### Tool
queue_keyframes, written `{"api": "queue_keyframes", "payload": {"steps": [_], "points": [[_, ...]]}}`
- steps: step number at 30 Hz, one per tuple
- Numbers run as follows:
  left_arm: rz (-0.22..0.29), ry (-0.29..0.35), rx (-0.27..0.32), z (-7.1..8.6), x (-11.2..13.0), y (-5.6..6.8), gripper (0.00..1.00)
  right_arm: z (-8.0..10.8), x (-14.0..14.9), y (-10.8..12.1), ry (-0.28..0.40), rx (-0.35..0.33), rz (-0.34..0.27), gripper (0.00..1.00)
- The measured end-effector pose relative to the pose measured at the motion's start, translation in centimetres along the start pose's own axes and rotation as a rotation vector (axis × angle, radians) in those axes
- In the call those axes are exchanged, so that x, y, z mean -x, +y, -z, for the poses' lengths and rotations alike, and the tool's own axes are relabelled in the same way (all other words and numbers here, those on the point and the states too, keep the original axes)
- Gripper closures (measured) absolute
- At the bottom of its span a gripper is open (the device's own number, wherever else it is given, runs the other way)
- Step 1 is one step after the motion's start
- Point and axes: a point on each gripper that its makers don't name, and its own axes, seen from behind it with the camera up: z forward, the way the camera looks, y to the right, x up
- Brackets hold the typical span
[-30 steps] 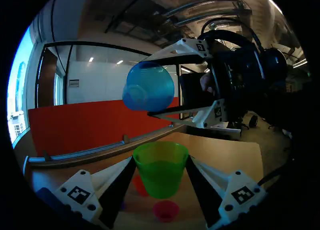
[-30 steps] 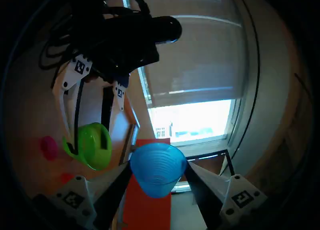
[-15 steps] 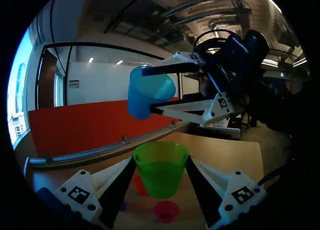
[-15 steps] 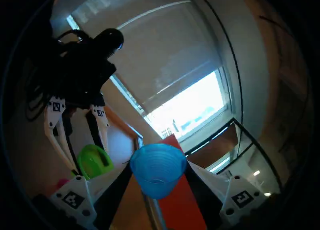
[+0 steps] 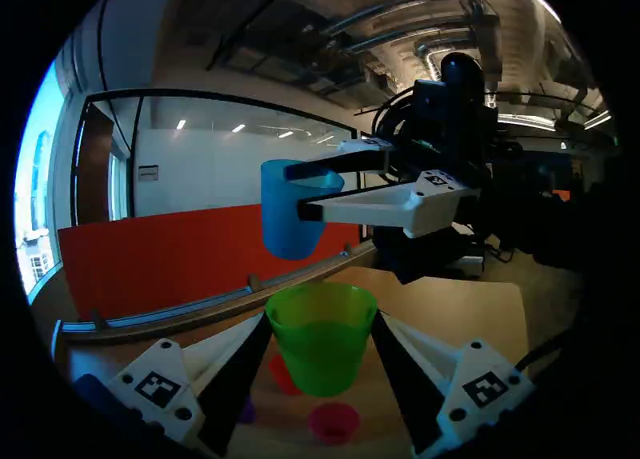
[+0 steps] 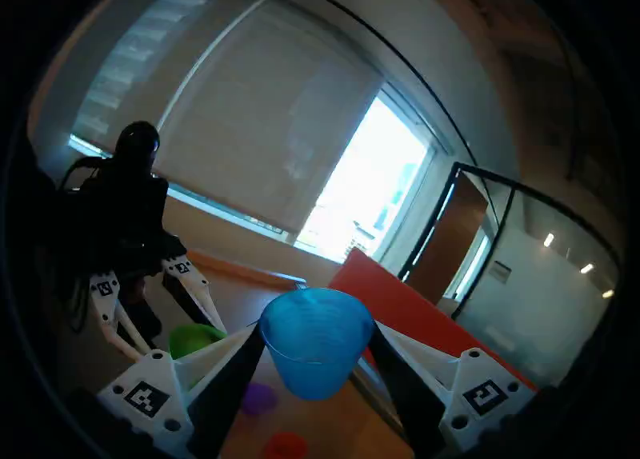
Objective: Pour water
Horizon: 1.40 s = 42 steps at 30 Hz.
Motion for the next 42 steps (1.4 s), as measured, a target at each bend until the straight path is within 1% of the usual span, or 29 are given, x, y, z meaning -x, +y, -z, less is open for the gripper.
{"api": "queue_keyframes", "payload": {"steps": [3, 6, 9, 12, 15, 21, 24, 27, 30, 36, 42], "points": [[-0.003, 0.001, -0.004, 0.2, -0.2, -0.1, 0.14, 0.0, 0.3, 0.1, -0.010, 0.004, -0.061, 0.07], [-0.004, 0.002, -0.007, 0.3, -0.3, -0.2, 0.14, 0.0, 1.2, 0.1, -0.028, 0.011, -0.106, 0.08], [-0.005, 0.001, -0.010, 0.5, -0.5, -0.3, 0.14, -0.2, 1.8, -0.1, -0.050, 0.007, -0.173, 0.07], [-0.008, 0.001, -0.013, 0.7, -0.5, -0.4, 0.14, -0.4, 1.9, 0.0, -0.054, 0.007, -0.239, 0.07], [-0.008, 0.000, -0.016, 1.0, -0.5, -0.5, 0.14, -0.4, 1.9, 0.2, -0.053, 0.014, -0.272, 0.08], [-0.010, -0.001, -0.025, 1.3, -0.6, -0.9, 0.14, -0.1, 1.9, 0.1, -0.054, 0.009, -0.296, 0.07], [-0.003, 0.000, -0.025, 1.3, -0.7, -1.0, 0.14, 0.1, 2.1, -0.2, -0.064, 0.003, -0.320, 0.08], [0.005, -0.003, -0.017, 1.4, -0.7, -1.0, 0.14, 0.5, 2.1, -0.6, -0.063, -0.018, -0.347, 0.07], [0.006, -0.012, -0.014, 1.4, -0.4, -1.1, 0.14, 0.9, 2.5, -0.5, -0.071, -0.016, -0.371, 0.07], [0.005, -0.025, -0.022, 1.4, 0.0, -1.5, 0.14, 1.8, 3.8, -0.2, -0.092, -0.006, -0.375, 0.08], [0.013, -0.038, -0.024, 1.2, 0.5, -1.9, 0.14, 2.8, 6.0, -0.7, -0.128, -0.004, -0.361, 0.08]]}}
